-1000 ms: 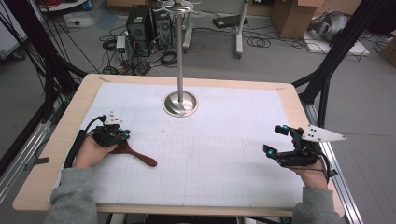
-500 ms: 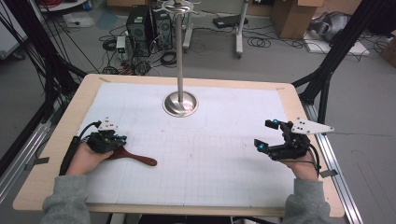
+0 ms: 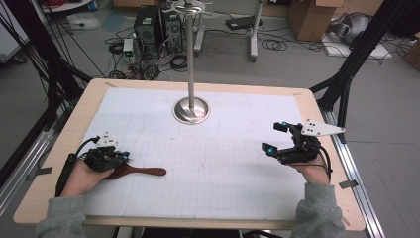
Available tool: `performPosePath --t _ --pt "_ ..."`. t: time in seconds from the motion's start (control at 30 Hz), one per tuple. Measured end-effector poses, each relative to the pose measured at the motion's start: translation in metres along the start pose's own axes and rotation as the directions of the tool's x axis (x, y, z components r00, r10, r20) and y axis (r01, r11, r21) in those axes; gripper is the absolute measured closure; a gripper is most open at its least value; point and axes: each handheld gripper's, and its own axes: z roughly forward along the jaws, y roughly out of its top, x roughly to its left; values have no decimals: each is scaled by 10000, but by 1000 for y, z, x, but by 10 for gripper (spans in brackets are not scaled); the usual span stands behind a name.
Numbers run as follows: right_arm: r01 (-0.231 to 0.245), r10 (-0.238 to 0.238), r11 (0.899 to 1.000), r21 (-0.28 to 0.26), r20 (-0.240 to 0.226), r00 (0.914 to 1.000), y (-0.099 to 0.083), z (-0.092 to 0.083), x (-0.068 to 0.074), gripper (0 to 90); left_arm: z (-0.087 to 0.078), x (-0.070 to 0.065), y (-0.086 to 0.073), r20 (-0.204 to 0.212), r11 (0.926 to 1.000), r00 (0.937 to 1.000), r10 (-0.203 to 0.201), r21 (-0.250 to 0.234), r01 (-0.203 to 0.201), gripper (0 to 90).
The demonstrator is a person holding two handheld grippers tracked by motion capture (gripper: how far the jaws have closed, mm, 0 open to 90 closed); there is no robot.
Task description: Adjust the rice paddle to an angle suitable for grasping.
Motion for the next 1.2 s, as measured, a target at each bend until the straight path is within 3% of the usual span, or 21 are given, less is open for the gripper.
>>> performPosePath --t 0.17,0.37,0.47,0.57,0.6,0.7,0.83,0.93,1.0,1.13,1.2 --pt "-22 22 10000 -27 -80 10000 1 4 -1 96 -6 1 -7 217 9997 9995 -223 -95 225 897" --pt "7 -7 10000 -37 -97 10000 2 7 -3 95 -12 -2 -12 384 9999 9992 -102 60 100 896" --pt "-5 4 10000 -48 -77 10000 2 9 -4 96 -13 -2 -14 376 9998 9991 -178 -66 180 897" --pt "-60 60 10000 -6 -98 9999 3 11 -3 95 -14 -4 -12 31 9995 10000 -81 -314 82 896" --pt "-2 3 10000 41 -126 9999 3 11 -4 96 -17 -5 -11 169 9987 9998 -91 -499 100 896" --pt "-26 27 10000 29 -135 9999 3 11 -4 95 -24 -15 -6 555 9958 9982 245 -897 -195 896" --pt "-50 49 10000 -39 -117 9999 3 11 -6 96 -27 -31 -6 685 9951 9955 651 -786 -597 896" --pt "-64 63 9999 -84 -129 9999 3 10 -6 95 -29 -39 -7 1071 9935 9902 902 -788 -820 896" --pt "-37 35 9999 -144 -133 9999 4 9 -6 95 -30 -43 -7 1426 9905 9826 1187 -867 -1071 896" --pt "-82 79 9997 -230 -148 9999 5 8 -6 96 -27 -53 -7 2089 9822 9608 1823 -843 -1680 896" --pt "-116 113 9997 -212 -137 9998 5 9 -7 96 -24 -57 -6 2133 9796 9566 1986 -722 -1873 896"
